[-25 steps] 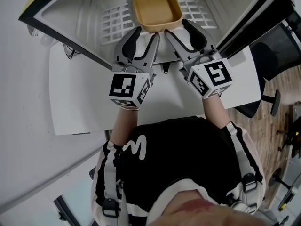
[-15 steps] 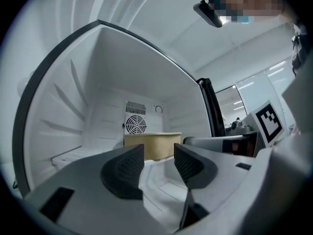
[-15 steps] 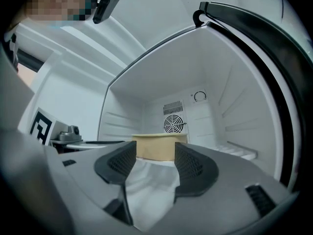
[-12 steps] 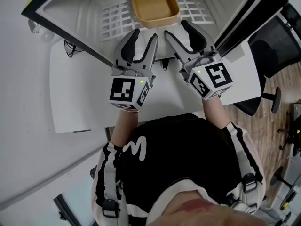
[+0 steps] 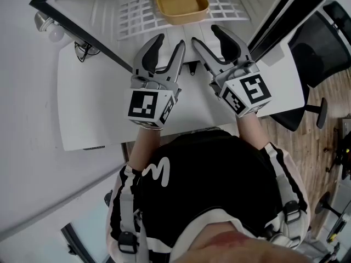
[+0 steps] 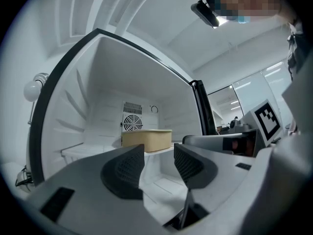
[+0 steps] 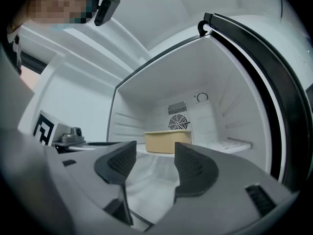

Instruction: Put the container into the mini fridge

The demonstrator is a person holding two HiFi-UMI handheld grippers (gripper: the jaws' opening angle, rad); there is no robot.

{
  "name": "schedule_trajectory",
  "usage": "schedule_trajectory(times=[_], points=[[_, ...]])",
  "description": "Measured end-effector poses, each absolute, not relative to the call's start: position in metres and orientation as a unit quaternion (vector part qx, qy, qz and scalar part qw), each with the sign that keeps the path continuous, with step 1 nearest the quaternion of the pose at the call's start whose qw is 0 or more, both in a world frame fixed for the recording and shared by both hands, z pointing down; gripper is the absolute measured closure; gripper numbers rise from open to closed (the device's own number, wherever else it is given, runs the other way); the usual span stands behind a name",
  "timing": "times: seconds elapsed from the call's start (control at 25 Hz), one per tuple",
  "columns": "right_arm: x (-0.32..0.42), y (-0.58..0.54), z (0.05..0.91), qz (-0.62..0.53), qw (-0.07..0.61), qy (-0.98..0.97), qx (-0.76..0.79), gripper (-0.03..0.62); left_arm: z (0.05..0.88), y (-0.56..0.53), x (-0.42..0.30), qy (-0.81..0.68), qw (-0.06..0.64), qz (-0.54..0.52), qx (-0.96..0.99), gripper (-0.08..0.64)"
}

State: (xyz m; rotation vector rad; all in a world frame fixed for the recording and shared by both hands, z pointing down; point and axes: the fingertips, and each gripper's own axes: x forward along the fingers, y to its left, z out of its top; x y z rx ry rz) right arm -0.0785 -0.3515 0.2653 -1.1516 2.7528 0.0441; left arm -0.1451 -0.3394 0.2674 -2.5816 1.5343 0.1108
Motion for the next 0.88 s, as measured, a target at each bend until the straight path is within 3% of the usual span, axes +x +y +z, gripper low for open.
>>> schedule_trajectory(times=[0.88], points=[[-0.082, -0.317, 0.304, -0.008, 0.055, 0.925, -0.375, 0.348, 0.301, -0.308, -0.143, 0.502, 0.045, 0.039, -0.863, 0.367]])
